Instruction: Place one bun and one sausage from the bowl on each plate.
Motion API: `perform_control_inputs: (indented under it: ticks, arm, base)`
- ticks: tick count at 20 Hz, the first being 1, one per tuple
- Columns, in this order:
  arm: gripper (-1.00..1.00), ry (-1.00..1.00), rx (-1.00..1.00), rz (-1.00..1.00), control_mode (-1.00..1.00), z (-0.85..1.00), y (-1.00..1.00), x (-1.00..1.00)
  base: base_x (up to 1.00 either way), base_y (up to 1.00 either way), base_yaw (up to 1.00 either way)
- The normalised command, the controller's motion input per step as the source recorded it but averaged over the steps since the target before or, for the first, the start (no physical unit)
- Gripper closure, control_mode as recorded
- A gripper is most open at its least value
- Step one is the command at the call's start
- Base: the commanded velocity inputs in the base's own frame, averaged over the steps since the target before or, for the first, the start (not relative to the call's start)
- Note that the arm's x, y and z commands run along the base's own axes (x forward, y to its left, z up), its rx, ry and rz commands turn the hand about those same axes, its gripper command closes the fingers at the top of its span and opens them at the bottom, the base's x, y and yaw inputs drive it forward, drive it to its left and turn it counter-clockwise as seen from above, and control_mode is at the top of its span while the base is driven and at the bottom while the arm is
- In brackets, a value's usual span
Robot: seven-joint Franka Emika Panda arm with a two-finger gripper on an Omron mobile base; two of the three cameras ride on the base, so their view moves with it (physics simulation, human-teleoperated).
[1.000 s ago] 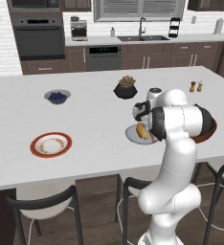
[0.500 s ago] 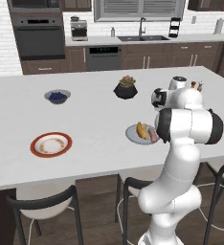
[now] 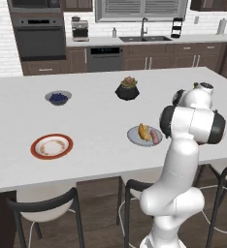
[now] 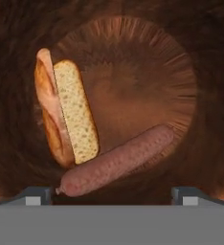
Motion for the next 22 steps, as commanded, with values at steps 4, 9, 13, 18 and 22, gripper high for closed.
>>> perform_control_inputs:
  ticks: [4,9,13,18,22]
  arm:
    - [-1.0,-0.23,0.18,0.06,-1.0,-0.38,-0.03,0.18]
    - [-1.0,-0.24,0.08,0.07,-1.0,-0.25,0.04,0.43]
    - [-1.0,-0.21,0.0,0.09,-1.0,-0.24,0.02,0.31]
    - [-1.0,-0.03,0.0,0.12,-1.0,-0.02,0.02,0.59]
    - [-1.0,0.13,0.0,0.1,-1.0,-0.05,0.0,0.43]
  base:
    - [0.0,0.0,0.0]
    - [0.0,0.0,0.0]
    - [0.0,0.0,0.0]
    - [0.0,0.0,0.0]
    - [0.0,0.0,0.0]
